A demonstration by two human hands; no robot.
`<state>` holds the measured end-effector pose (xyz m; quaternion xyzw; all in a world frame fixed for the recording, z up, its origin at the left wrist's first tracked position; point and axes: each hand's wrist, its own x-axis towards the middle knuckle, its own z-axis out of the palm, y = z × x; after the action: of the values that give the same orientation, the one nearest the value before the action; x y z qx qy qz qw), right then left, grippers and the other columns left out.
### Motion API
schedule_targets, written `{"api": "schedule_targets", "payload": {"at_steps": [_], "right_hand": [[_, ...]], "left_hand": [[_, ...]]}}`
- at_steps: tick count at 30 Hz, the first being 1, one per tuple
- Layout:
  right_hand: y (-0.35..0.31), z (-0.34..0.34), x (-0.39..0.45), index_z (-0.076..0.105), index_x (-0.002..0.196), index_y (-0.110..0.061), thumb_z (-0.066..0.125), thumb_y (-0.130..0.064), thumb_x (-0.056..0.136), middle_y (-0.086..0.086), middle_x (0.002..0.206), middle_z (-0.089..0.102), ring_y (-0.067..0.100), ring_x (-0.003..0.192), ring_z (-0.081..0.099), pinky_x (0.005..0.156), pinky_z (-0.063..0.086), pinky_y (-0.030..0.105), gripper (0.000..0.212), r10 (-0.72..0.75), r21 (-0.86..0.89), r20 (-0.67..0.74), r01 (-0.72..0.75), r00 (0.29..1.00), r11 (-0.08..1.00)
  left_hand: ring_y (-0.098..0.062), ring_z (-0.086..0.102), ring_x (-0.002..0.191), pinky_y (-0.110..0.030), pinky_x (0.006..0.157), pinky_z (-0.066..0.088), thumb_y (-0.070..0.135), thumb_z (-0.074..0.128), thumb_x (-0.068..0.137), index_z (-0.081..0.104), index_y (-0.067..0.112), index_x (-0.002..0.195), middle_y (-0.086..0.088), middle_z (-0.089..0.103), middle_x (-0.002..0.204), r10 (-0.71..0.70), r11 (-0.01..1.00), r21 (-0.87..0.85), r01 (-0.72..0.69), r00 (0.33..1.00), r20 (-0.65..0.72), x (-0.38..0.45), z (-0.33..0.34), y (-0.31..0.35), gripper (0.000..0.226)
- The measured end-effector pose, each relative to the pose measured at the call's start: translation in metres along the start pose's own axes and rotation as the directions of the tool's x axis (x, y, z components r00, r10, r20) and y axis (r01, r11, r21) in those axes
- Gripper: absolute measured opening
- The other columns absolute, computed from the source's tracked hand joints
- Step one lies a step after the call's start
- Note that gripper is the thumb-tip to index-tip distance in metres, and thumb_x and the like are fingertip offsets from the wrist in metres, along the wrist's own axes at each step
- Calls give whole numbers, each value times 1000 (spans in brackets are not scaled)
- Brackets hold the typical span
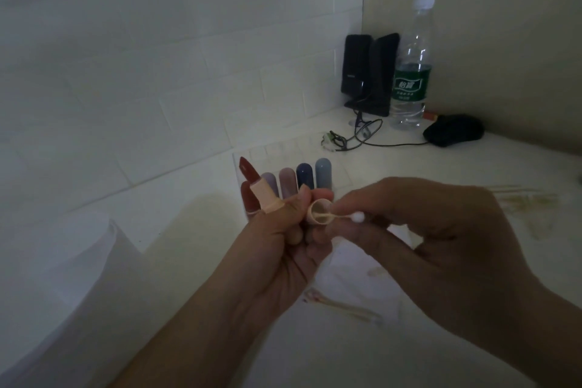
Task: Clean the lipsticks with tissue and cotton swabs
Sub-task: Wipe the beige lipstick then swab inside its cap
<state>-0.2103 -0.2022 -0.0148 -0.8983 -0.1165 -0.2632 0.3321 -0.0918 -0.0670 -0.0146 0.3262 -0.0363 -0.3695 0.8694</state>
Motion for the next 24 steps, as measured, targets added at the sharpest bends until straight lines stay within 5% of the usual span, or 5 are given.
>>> {"api": "schedule_targets", "payload": {"at_steps": [2,5,6,14,24], "right_hand": [[44,7,-1,78,74,-34,85,-67,36,-14,80,74,4,80,69,89,53,32,51,3,-53,-49,-6,999,999],[12,3,23,76,86,-19,73,-34,81,-10,77,68,-2,62,50,69,43,6,16,-165,-316,10,160,986,935],[-1,3,27,75,88,-16,67,-24,86,-7,77,66,-1,62,44,64,38,3,11,-169,-361,-167,99,971,927],[1,14,25,71,85,-9,54,-18,93,2,75,60,13,57,51,57,40,17,20,-257,-392,-243,148,935,908],[-1,12,25,69,84,-9,47,-17,97,3,72,57,14,58,45,63,32,13,28,-315,-459,-183,202,931,865]], "left_hand": [[-18,63,67,-24,50,57,5,58,79,71,-5,80,-13,66,75,-2,1000,30,2,1000,7,-2,1,-1,17],[-12,58,59,-19,50,53,7,54,88,73,0,69,-8,64,69,-11,997,83,10,1000,14,-3,3,-1,28],[-11,55,59,-18,50,52,8,51,92,74,1,67,-7,63,69,-9,995,97,7,1000,13,-3,2,-1,34],[-7,57,48,-16,45,49,6,47,93,72,3,54,-2,65,61,39,993,110,-36,999,-23,-7,10,-5,47],[-12,56,46,-19,40,48,5,50,92,58,1,83,-7,60,60,24,996,83,-19,998,-53,-7,10,-4,13]]}}
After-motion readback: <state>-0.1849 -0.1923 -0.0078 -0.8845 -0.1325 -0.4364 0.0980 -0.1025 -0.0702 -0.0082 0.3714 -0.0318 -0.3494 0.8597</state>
